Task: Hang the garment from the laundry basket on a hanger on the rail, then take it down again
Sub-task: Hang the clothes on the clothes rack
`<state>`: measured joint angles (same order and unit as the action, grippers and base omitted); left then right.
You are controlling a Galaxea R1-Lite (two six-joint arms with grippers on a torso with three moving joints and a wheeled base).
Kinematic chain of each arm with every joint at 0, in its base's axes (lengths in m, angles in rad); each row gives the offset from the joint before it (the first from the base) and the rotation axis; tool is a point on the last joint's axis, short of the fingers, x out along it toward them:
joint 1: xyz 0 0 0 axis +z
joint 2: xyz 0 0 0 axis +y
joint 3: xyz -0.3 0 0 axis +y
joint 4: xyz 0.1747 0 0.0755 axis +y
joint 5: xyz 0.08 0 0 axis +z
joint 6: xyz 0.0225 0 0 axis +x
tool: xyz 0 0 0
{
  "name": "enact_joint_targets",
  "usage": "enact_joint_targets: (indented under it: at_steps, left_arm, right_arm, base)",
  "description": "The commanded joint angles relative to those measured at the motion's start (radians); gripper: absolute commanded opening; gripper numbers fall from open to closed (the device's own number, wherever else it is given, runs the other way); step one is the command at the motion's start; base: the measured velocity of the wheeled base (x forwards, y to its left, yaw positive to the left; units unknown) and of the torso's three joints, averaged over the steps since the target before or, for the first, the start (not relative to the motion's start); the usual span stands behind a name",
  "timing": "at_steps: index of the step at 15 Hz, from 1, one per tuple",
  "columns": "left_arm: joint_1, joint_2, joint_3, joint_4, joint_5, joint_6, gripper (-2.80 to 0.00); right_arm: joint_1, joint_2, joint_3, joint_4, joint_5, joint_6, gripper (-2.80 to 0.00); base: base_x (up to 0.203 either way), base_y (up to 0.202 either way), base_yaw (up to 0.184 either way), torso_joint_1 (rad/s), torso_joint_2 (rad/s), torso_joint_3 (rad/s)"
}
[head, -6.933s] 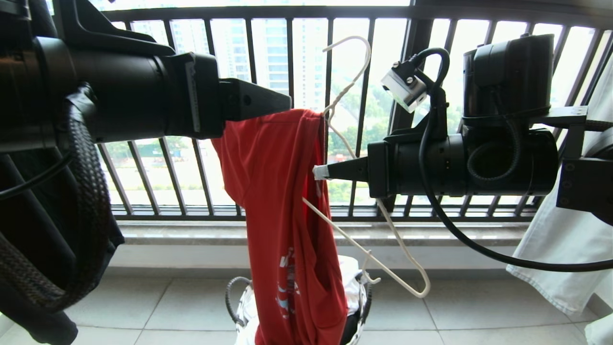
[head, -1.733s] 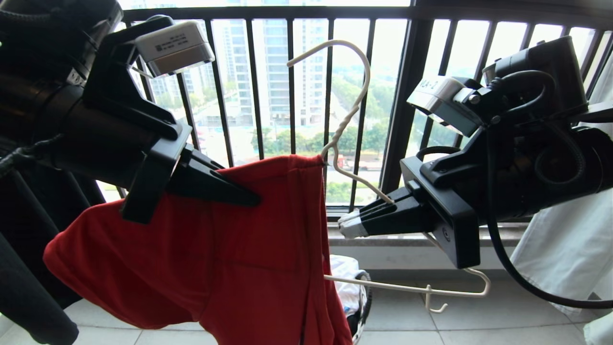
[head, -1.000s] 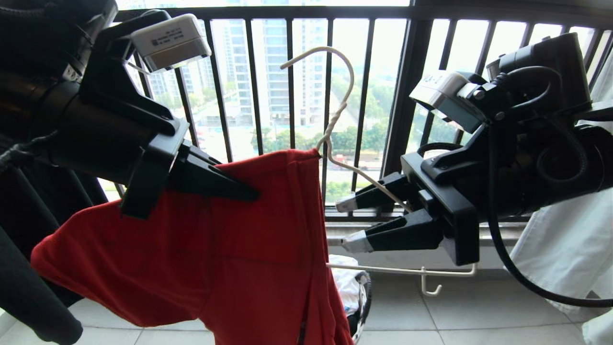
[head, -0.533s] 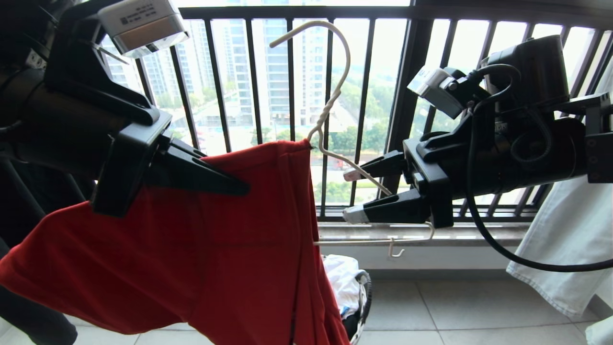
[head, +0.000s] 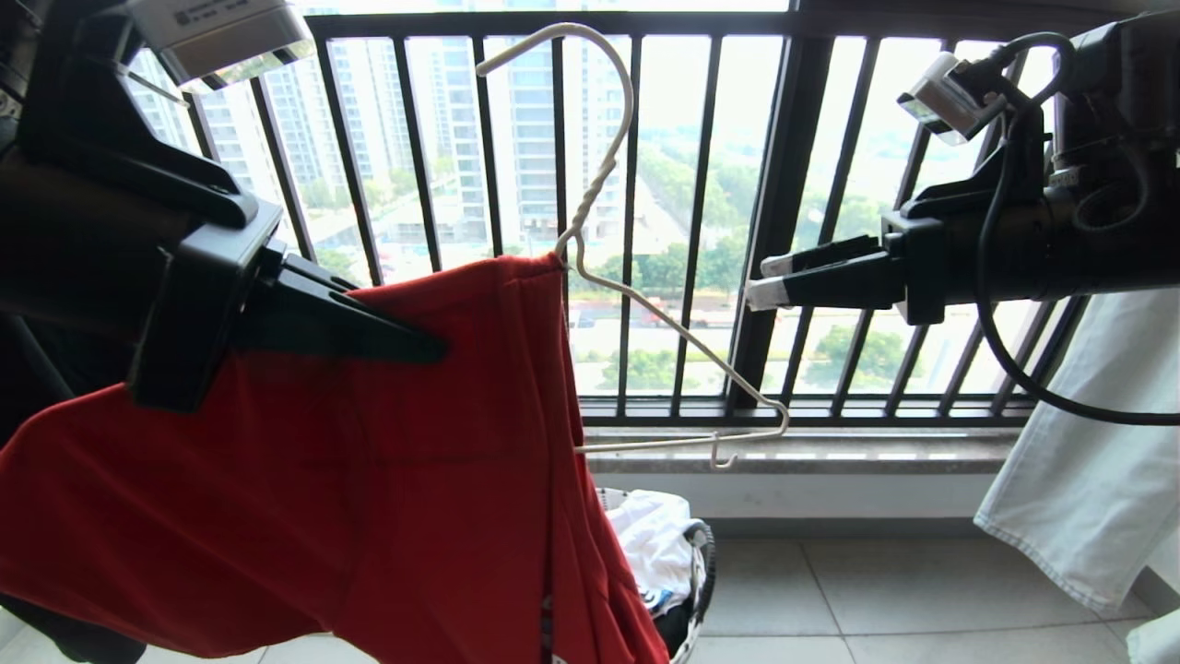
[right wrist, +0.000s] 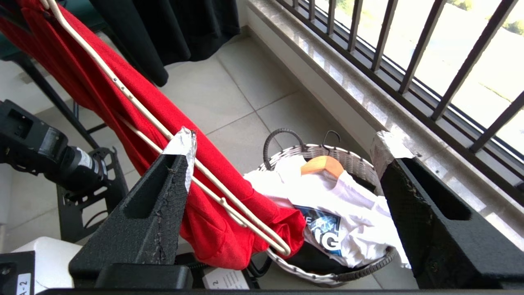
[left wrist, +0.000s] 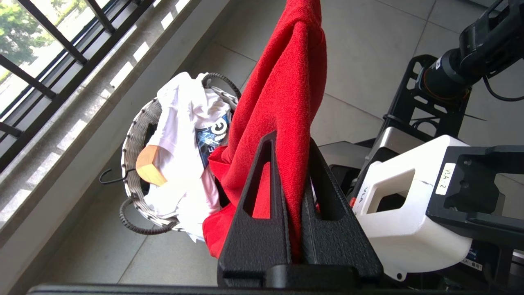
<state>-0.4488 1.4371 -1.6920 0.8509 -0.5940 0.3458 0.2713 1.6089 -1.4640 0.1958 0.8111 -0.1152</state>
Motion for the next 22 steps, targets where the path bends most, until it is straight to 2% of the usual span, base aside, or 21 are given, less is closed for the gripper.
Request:
enact_joint_targets:
  at_steps: [1,3,6,8,11,15,17,19,20,22]
  left_arm:
    - [0.016,-0.025,0.004,-0.005,-0.008,-0.003,-2.8]
    - [0.016,-0.021,0.016,-0.07,-0.009,-0.024,-2.8]
    - [0.025,-0.015,0.058,-0.14,-0.009,-0.127,-2.8]
    - [0.045,-0.027,0.122,-0.229,-0.011,-0.178,-2.8]
    - [0.052,-0.052,0.212,-0.36,-0.008,-0.243,-2.8]
    - [0.07,-0.066,0.231,-0.455,-0.013,-0.306,-2.8]
    - [0.062,-0.066,0.234,-0.455,-0.023,-0.312,-2.8]
    - [0.053,-0.066,0.239,-0.455,-0.047,-0.315,-2.8]
    - [0.051,-0.069,0.244,-0.457,-0.053,-0.317,-2.8]
    - [0.05,-0.078,0.251,-0.461,-0.07,-0.332,-2.8]
  right_arm:
    - [-0.06,-0.091,-0.008,0.134,0.004,0.012,-2.8]
    - [-0.079,-0.15,0.028,0.261,-0.016,0.059,-2.8]
    - [-0.081,-0.165,0.076,0.277,-0.03,0.265,-2.8]
    - [-0.073,-0.113,0.092,0.277,-0.029,0.301,-2.8]
    - [0.001,-0.033,0.098,0.278,-0.03,0.365,-2.8]
    - [0.099,0.068,0.103,0.263,-0.086,0.422,-2.8]
    - [0.155,0.115,0.104,0.183,-0.134,0.532,-2.8]
    - [0.207,0.145,0.109,0.108,-0.228,0.638,-2.8]
    - [0.225,0.147,0.121,0.076,-0.257,0.665,0.0]
    - [0.243,0.143,0.121,0.052,-0.266,0.75,0.0]
  base:
    - [0.0,0.0,0.0,0.0,0.0,0.0]
    - [0.0,0.0,0.0,0.0,0.0,0.0]
    - [0.0,0.0,0.0,0.0,0.0,0.0]
    - [0.0,0.0,0.0,0.0,0.0,0.0]
    - [0.0,0.0,0.0,0.0,0.0,0.0]
    - [0.0,0.0,0.0,0.0,0.0,0.0]
    - [0.0,0.0,0.0,0.0,0.0,0.0]
    - [0.0,0.0,0.0,0.0,0.0,0.0]
    - [0.0,0.0,0.0,0.0,0.0,0.0]
    - [0.0,0.0,0.0,0.0,0.0,0.0]
